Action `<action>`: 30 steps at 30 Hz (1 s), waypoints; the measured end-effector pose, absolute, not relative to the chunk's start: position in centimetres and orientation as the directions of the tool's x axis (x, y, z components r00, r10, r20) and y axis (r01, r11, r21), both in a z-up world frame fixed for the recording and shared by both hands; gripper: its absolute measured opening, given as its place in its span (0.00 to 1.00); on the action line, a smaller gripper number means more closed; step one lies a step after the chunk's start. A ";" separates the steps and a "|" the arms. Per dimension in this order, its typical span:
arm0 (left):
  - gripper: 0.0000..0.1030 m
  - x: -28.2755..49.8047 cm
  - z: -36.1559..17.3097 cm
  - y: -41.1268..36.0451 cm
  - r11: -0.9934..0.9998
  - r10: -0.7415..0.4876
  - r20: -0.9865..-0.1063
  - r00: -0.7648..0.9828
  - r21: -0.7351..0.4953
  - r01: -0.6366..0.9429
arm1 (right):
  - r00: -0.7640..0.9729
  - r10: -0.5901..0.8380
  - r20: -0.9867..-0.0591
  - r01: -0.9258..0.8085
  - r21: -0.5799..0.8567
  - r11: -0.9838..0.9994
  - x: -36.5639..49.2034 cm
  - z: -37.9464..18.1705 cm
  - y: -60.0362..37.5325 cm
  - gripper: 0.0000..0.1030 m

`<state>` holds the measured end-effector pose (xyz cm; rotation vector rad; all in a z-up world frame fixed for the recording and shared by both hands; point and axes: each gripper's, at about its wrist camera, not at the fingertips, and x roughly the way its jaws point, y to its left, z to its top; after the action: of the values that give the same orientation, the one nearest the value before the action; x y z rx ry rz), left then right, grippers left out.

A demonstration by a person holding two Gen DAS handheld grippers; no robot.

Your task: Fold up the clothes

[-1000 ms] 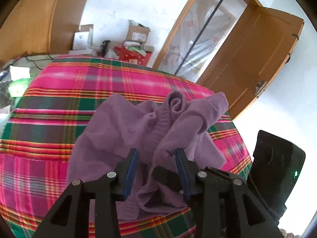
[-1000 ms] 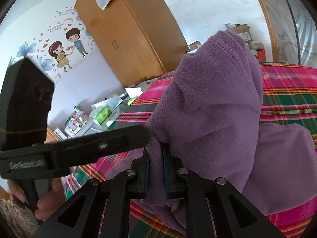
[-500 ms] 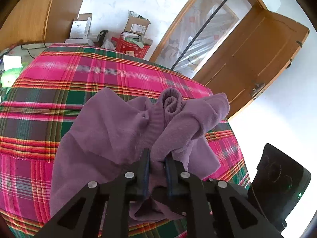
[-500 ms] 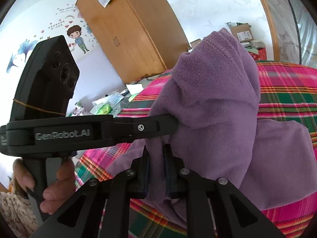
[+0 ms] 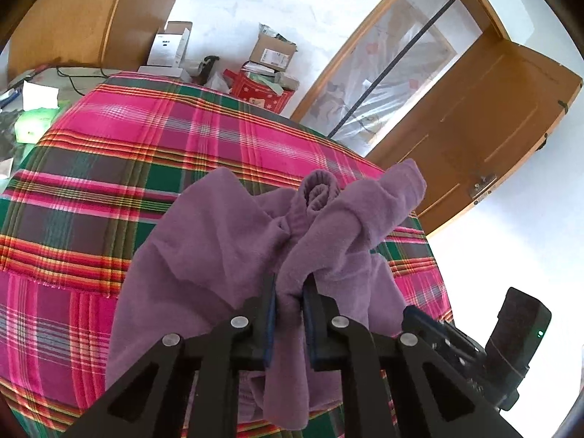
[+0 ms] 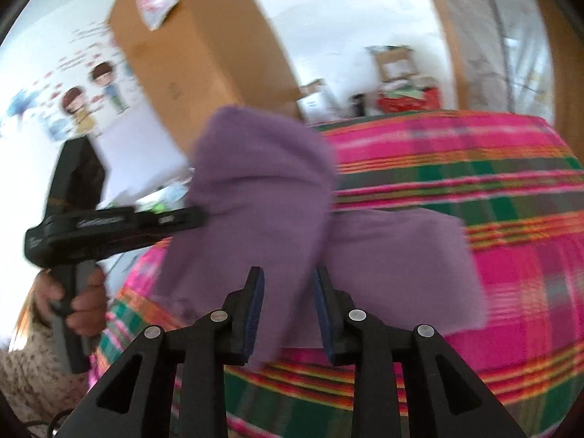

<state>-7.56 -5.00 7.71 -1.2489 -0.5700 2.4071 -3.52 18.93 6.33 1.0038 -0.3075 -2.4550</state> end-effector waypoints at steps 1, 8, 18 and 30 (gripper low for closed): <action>0.13 -7.6 7.7 -5.0 -0.851 0.493 -0.683 -0.539 -0.508 -0.134 | -0.630 -0.485 -0.607 0.324 0.363 -0.874 -3.7 6.3 19.4 0.28; 0.13 -7.7 7.5 -5.4 -0.856 0.480 -0.687 -0.545 -0.504 -0.119 | -0.645 -0.399 -0.652 0.173 0.384 -0.907 -5.5 4.4 23.0 0.48; 0.13 -7.5 7.6 -7.0 -0.861 0.452 -0.688 -0.568 -0.502 -0.077 | -0.670 -0.333 -0.664 0.114 0.351 -0.929 -5.8 3.6 23.8 0.56; 0.13 -7.3 7.2 -8.7 -0.867 0.416 -0.695 -0.586 -0.499 -0.024 | -0.636 -0.338 -0.694 0.061 0.391 -0.918 -7.5 2.5 23.9 0.62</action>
<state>-7.28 -8.73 7.17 -1.2709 -0.6532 2.5068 -7.48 23.94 2.50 1.2084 -0.4932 -2.6078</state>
